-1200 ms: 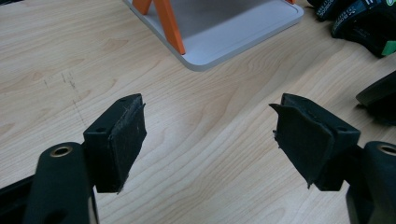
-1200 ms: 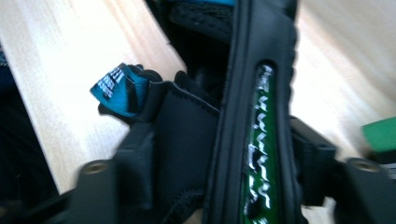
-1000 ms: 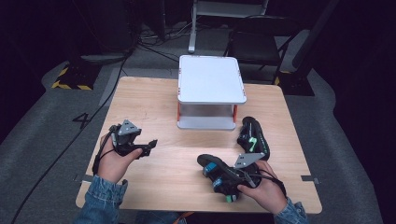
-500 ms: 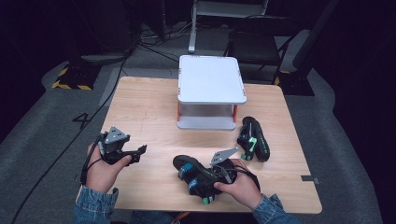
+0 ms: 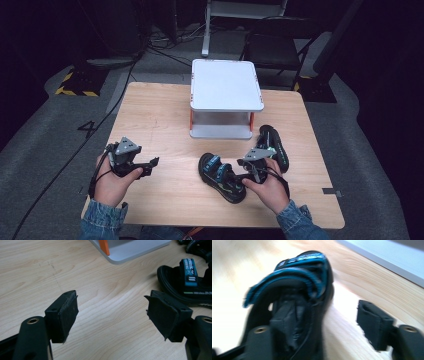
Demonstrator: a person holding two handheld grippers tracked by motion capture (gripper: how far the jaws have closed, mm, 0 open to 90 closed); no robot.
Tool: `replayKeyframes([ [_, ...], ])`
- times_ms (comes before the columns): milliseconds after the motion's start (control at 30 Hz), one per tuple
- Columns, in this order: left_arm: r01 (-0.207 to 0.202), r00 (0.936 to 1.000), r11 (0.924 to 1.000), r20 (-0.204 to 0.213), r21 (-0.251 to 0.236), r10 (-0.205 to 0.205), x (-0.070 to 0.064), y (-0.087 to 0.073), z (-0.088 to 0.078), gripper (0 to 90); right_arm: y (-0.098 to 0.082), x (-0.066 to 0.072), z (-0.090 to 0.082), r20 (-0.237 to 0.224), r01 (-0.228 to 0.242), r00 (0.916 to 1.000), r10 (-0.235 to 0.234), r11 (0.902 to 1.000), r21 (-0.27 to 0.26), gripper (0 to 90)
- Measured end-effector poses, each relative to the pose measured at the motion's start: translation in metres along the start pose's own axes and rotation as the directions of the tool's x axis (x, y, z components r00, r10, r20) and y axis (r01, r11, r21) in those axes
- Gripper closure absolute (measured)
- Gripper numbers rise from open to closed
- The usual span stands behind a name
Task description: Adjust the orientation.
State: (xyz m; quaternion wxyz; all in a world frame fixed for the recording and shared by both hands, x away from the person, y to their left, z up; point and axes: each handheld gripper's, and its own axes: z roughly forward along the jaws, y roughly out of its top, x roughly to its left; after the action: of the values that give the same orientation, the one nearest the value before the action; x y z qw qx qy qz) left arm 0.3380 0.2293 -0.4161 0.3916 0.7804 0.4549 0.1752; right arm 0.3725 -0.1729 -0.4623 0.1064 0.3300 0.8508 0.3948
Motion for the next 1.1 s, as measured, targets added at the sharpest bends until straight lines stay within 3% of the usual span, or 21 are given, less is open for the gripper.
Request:
replayKeyframes([
  [133, -0.001, 1.0000, 0.9999, 0.001, 0.011, 0.001, 0.000, 0.000, 0.003, 24.8, 0.000, -0.008, -0.007, 0.033, 0.016, 0.9993, -0.015, 0.9999, -0.004, 32.0],
  [333, -0.001, 1.0000, 1.0000, 0.006, 0.007, 0.001, 0.000, 0.001, 0.003, 24.8, 0.003, -0.014, -0.033, 0.005, -0.007, 1.0000, 0.007, 0.9992, -0.040, 31.1],
  [367, -0.005, 0.9999, 1.0000, 0.010, 0.007, 0.005, 0.001, 0.002, 0.003, 24.8, 0.004, -0.017, -0.046, -0.001, 0.005, 1.0000, -0.005, 0.9991, -0.042, 31.2],
  [433, -0.006, 0.9999, 1.0000, 0.009, 0.006, 0.006, 0.001, 0.002, 0.003, 24.8, 0.004, -0.018, -0.052, -0.009, 0.025, 0.9996, -0.026, 0.9995, -0.020, 31.2],
  [467, 0.002, 0.9999, 1.0000, 0.010, 0.004, -0.002, 0.000, 0.002, 0.003, 24.8, 0.003, -0.019, -0.057, -0.030, 0.059, 0.9978, -0.058, 0.9979, 0.027, 31.1],
  [500, 0.004, 0.9999, 1.0000, 0.012, 0.004, -0.005, 0.001, 0.003, 0.004, 24.8, -0.001, -0.016, -0.061, -0.087, 0.133, 0.9889, -0.120, 0.9792, 0.154, 28.6],
  [533, -0.002, 0.9999, 1.0000, 0.010, 0.006, 0.002, 0.001, 0.003, 0.006, 24.8, -0.001, -0.016, -0.061, -0.087, 0.133, 0.9889, -0.120, 0.9792, 0.154, 28.6],
  [567, -0.002, 0.9999, 0.9999, 0.014, 0.013, 0.002, 0.001, 0.003, 0.007, 24.8, -0.009, -0.009, -0.057, -0.128, 0.195, 0.9774, -0.168, 0.9527, 0.233, 31.4],
  [633, -0.007, 0.9998, 0.9999, 0.017, 0.014, 0.007, 0.000, 0.004, 0.010, 24.8, -0.015, -0.002, -0.046, -0.177, 0.231, 0.9661, -0.188, 0.9362, 0.265, 37.2],
  [667, -0.014, 0.9996, 0.9997, 0.023, 0.017, 0.014, -0.001, 0.005, 0.011, 24.8, -0.015, -0.002, -0.046, -0.177, 0.231, 0.9661, -0.188, 0.9362, 0.265, 37.2],
  [733, -0.019, 0.9992, 0.9996, 0.035, 0.019, 0.018, -0.003, 0.007, 0.013, 24.8, -0.023, 0.006, -0.031, -0.226, 0.285, 0.9494, -0.218, 0.9002, 0.329, 42.3],
  [833, -0.019, 0.9990, 0.9996, 0.041, 0.022, 0.018, -0.003, 0.007, 0.014, 24.8, -0.024, 0.010, -0.025, -0.235, 0.296, 0.9456, -0.225, 0.8932, 0.338, 41.9],
  [933, -0.012, 0.9992, 0.9997, 0.039, 0.020, 0.011, -0.001, 0.007, 0.015, 24.8, -0.024, 0.014, -0.023, -0.227, 0.293, 0.9476, -0.224, 0.8942, 0.338, 40.4],
  [1000, -0.014, 0.9991, 0.9997, 0.040, 0.021, 0.014, -0.002, 0.008, 0.016, 24.8, -0.024, 0.018, -0.018, -0.224, 0.241, 0.9579, -0.179, 0.9255, 0.292, 40.7],
  [1033, -0.020, 0.9989, 0.9995, 0.043, 0.023, 0.019, -0.002, 0.008, 0.017, 24.8, -0.024, 0.018, -0.018, -0.224, 0.241, 0.9579, -0.179, 0.9255, 0.292, 40.7],
  [1100, -0.026, 0.9985, 0.9993, 0.049, 0.028, 0.025, -0.003, 0.008, 0.017, 24.8, -0.022, 0.024, -0.013, -0.233, 0.193, 0.9628, -0.137, 0.9513, 0.240, 40.6],
])
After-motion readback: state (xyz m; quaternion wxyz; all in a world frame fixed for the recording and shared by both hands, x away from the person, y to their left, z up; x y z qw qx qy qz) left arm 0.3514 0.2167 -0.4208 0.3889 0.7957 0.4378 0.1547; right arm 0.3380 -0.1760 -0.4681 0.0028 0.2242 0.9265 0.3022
